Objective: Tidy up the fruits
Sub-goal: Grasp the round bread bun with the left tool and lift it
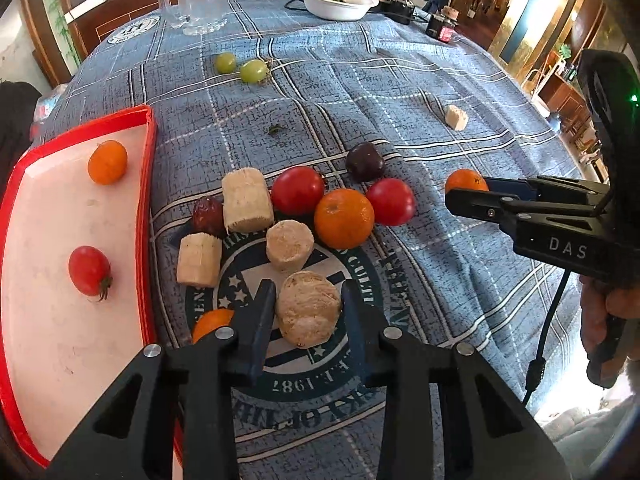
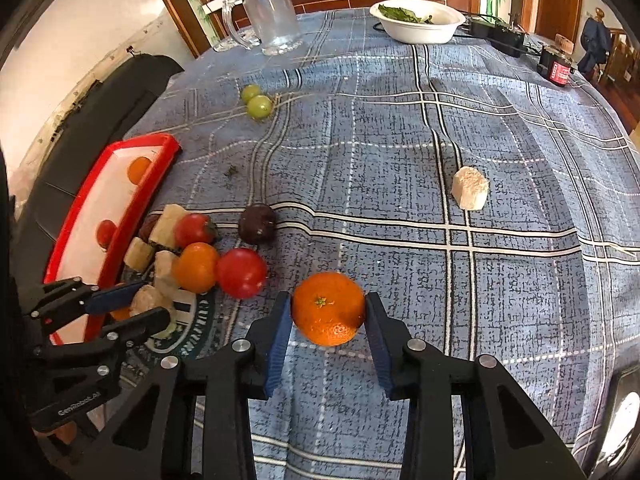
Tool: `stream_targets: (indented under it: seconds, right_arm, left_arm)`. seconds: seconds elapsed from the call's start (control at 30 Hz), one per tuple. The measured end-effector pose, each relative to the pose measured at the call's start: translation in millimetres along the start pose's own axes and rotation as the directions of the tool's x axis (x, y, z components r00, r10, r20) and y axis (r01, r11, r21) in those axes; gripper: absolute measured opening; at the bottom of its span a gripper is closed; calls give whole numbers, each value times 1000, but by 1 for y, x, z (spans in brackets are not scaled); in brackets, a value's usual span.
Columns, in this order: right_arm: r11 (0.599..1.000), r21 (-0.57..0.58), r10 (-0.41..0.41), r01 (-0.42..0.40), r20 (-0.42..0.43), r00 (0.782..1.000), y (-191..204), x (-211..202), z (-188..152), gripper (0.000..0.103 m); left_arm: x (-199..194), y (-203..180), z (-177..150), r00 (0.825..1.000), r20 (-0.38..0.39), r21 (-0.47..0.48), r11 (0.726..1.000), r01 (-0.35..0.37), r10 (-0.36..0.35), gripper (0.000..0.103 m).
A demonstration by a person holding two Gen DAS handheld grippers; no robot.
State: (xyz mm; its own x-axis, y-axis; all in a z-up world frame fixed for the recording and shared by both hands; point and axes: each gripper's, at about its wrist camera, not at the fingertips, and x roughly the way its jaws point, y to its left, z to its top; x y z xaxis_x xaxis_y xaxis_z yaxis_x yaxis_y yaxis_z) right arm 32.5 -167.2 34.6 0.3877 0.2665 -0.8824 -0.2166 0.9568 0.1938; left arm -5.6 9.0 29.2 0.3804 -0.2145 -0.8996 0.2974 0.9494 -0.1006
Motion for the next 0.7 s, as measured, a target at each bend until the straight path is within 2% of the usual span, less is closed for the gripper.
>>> stream_targets:
  seconds: [0.17,0.23,0.6,0.7]
  right_arm:
    - [999,2,36,-36,26,999,2,-16,-6,37]
    - [999,-2,40,-40,33,999,2,-20,-9,37]
    - [999,3,34,-34,24,999,-1,-22,-18,37]
    - [999,-2,33,-33,24,999,-1,-23,-19,37]
  left_arm:
    - [-11,-7,-5,997,16,-15,997,75,-75,31]
    - [-11,-13,-8,997,7,-5,997,83,-83,31]
    - [7,-27,-18,996,-57,6,998,64,-64,33]
    - [7,-32,-21,998,-41,41,998,43,-42,33]
